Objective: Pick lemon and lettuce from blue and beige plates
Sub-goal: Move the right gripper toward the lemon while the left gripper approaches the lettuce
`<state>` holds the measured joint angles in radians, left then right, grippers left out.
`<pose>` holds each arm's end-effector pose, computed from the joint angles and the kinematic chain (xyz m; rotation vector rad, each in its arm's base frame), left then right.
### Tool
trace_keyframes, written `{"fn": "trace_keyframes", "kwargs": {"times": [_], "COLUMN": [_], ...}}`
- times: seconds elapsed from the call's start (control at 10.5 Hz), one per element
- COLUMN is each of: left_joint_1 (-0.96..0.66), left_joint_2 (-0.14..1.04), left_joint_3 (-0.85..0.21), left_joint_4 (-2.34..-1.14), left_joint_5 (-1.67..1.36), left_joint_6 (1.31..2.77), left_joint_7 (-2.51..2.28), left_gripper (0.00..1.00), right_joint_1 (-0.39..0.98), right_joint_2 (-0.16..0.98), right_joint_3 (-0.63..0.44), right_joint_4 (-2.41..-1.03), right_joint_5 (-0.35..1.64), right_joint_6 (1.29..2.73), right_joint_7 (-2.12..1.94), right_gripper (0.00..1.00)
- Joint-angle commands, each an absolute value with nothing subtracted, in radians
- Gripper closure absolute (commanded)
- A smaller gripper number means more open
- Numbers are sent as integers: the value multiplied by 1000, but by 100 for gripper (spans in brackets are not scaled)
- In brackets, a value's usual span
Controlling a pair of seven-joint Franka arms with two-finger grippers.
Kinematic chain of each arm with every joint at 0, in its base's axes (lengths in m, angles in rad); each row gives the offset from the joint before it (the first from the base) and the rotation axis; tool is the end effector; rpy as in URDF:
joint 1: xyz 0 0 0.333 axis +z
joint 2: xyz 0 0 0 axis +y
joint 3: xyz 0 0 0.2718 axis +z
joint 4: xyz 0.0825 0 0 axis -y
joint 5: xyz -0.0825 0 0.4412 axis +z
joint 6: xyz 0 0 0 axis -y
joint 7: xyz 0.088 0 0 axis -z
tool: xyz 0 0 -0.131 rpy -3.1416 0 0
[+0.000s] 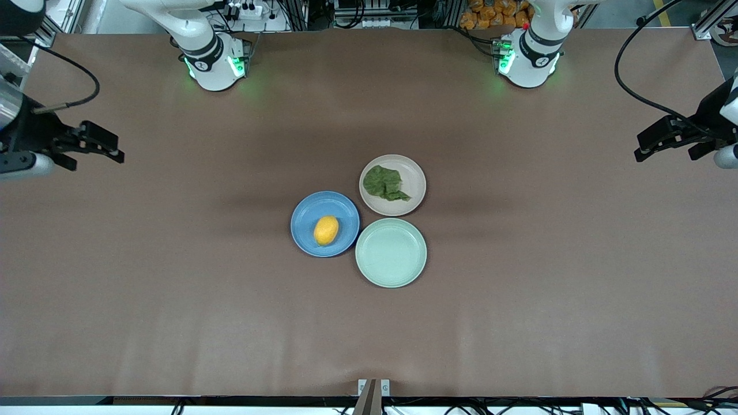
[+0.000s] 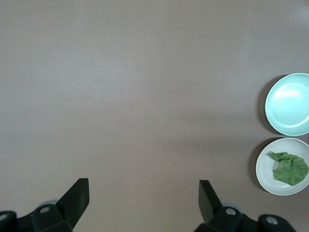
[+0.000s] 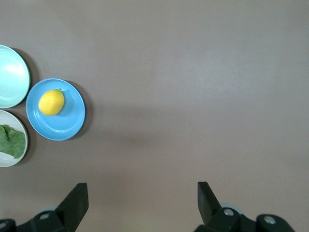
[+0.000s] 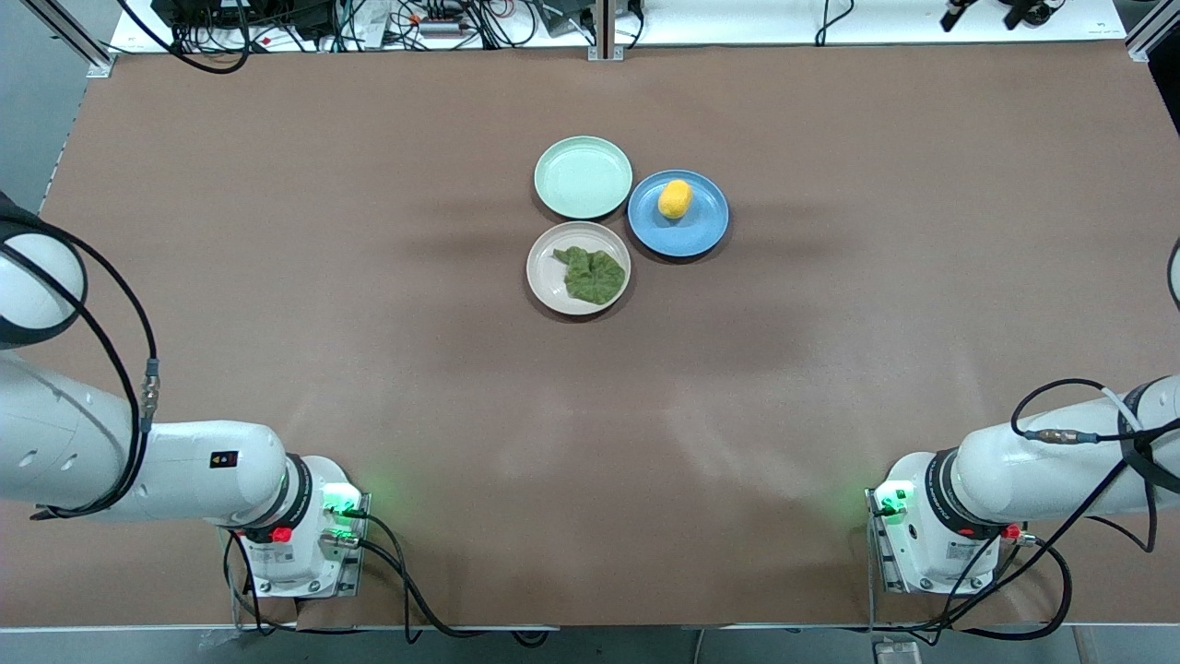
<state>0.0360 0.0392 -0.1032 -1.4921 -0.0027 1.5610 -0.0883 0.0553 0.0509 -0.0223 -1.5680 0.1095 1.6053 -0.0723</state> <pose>0.6211 -0.0411 0.5730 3.1320 0.0332 0.0459 0.6263 0.0349 0.5300 -3.0292 -0.1528 0.0174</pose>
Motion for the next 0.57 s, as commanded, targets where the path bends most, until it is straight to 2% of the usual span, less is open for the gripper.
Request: {"fn": "trace_keyframes", "kwargs": {"times": [0.0,0.29,0.48], "left_joint_1": [15,-1,-56], "left_joint_2": [73,127,172], "left_joint_3": [-144,-222,-271], "left_joint_4": [-1488,-1488,-1489], "left_joint_5": [9,-21,-23], "left_joint_6": [1554,1598,1646], "left_joint_7": [-109,-229,-363], "left_gripper": [0,0,0], "right_joint_1": [93,127,135], "right_joint_2": [115,190,256], "right_joint_3": [-17,59,130], "right_joint_4": [-1551,-1537,-1526], "right_joint_5": [140,140,144], "right_joint_6": [1649,1666,1738], "right_joint_7": [30,274,424], "right_gripper": [0,0,0]}}
